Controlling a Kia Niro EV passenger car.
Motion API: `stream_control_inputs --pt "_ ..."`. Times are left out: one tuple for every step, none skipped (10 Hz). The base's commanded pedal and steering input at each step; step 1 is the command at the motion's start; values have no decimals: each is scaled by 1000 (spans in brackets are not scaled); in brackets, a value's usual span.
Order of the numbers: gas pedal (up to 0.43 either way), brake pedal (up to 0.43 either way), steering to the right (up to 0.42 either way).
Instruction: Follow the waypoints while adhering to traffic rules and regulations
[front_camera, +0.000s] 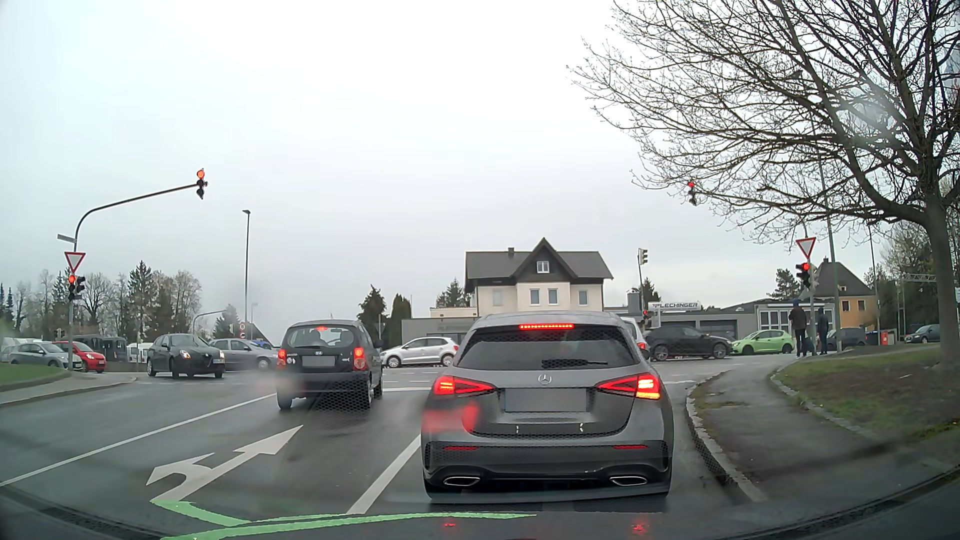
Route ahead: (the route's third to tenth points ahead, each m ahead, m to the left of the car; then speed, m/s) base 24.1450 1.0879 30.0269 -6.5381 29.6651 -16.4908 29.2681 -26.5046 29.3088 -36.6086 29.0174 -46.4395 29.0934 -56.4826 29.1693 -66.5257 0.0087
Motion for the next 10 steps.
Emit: stream_control_inputs --pt "0 366 160" --pt "0 366 161" --pt "0 366 160" --pt "0 366 161" --pt "0 366 161" --pt "0 366 160" --pt "0 366 160" --pt "0 384 160" --pt "0 445 160" --pt "0 488 161"
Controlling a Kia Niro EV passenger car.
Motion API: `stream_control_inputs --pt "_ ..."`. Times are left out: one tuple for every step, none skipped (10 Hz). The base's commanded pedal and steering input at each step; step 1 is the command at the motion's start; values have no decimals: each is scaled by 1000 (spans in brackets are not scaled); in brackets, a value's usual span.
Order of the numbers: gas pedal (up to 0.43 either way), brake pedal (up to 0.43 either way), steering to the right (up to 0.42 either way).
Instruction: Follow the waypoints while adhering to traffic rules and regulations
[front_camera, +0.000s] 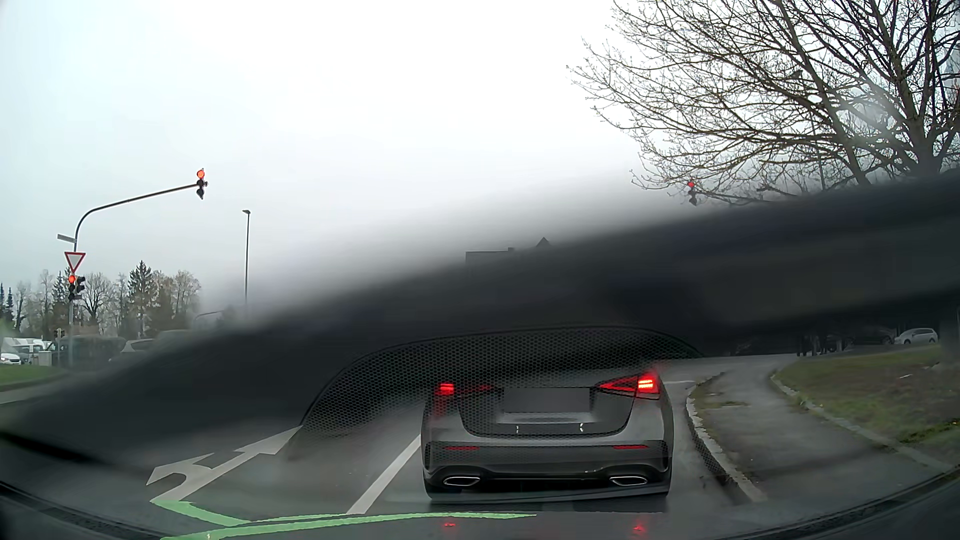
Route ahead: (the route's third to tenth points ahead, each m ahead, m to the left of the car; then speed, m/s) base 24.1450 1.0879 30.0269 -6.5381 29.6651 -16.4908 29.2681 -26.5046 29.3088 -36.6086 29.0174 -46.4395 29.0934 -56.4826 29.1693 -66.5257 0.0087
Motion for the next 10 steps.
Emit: stream_control_inputs --pt "0 500 160" --pt "0 506 160" --pt "0 518 161" --pt "0 518 161" --pt "0 512 161" --pt "0 494 160" --pt "0 470 160" --pt "0 457 161" --pt "0 445 160" --pt "0 439 160"
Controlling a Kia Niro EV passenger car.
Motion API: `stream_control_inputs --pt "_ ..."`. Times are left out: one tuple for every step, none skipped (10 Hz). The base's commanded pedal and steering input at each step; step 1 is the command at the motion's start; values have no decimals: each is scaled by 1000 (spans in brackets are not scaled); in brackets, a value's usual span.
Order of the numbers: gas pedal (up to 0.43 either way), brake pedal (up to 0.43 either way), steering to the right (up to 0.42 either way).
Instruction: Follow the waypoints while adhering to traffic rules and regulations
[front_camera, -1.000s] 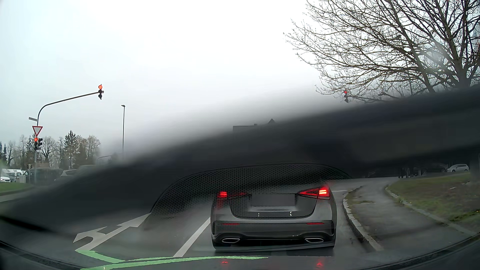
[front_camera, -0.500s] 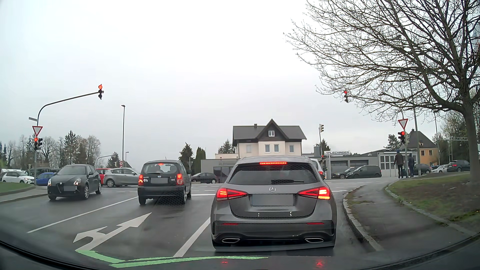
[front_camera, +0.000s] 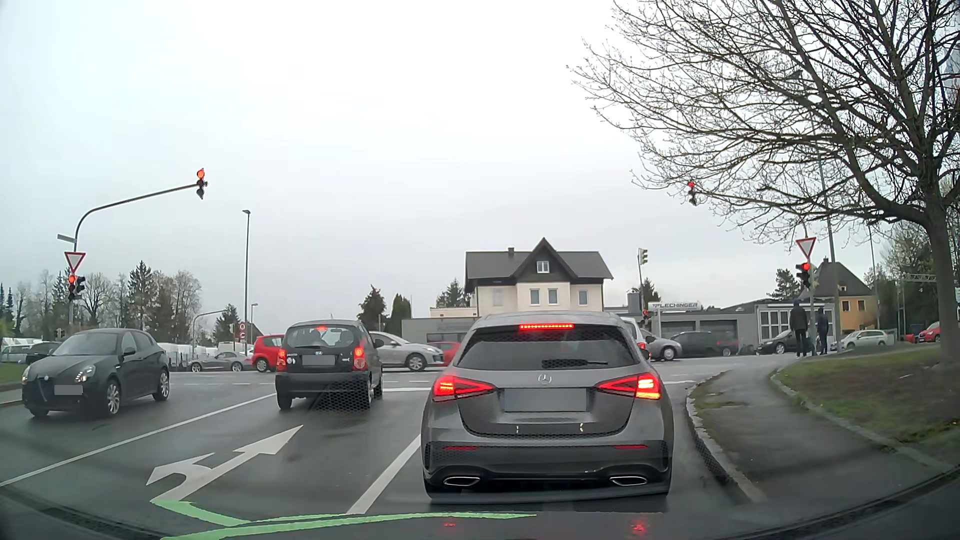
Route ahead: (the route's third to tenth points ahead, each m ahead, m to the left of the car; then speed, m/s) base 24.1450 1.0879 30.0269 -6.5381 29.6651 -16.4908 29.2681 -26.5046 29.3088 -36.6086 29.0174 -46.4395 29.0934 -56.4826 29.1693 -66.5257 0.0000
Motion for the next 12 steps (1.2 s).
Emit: stream_control_inputs --pt "0 439 161" --pt "0 433 161" --pt "0 427 161" --pt "0 427 161" --pt "0 427 160" --pt "0 427 160" --pt "0 427 161" --pt "0 427 161" --pt "0 427 160" --pt "0 427 160" --pt "0 427 161" --pt "0 427 160"
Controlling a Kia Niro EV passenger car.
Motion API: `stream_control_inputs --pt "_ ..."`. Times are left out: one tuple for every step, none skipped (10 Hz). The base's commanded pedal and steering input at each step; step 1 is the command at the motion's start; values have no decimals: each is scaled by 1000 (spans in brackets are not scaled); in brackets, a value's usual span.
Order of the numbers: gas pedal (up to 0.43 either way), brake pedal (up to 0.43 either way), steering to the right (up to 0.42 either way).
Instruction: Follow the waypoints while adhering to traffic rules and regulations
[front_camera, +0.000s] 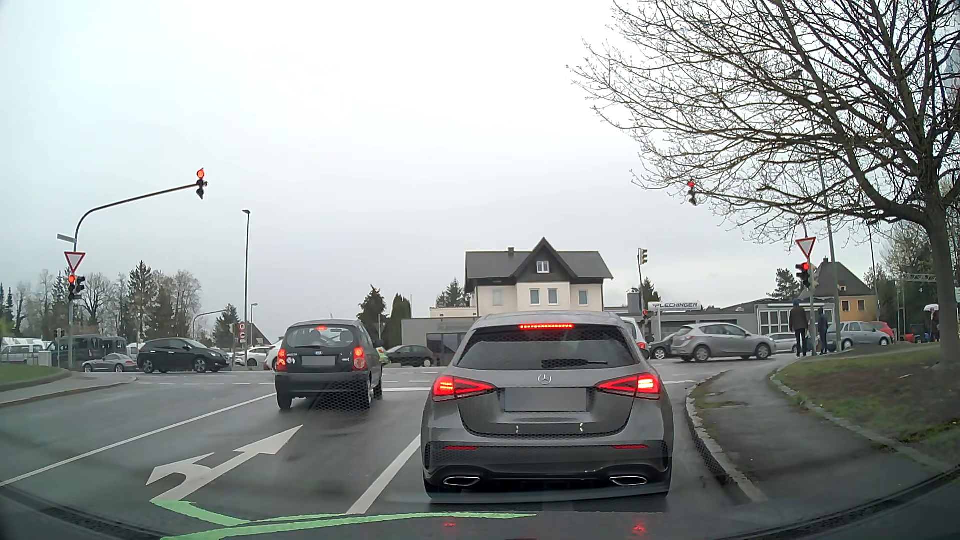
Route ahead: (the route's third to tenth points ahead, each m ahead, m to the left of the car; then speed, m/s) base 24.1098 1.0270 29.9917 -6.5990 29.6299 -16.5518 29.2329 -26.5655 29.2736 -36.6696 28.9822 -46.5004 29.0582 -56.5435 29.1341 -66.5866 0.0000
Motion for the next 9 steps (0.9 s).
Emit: stream_control_inputs --pt "0 427 160" --pt "0 427 161" --pt "0 427 160" --pt "0 427 160" --pt "0 433 160" --pt "0 427 160" --pt "0 427 160" --pt "0 427 160" --pt "0 427 161"
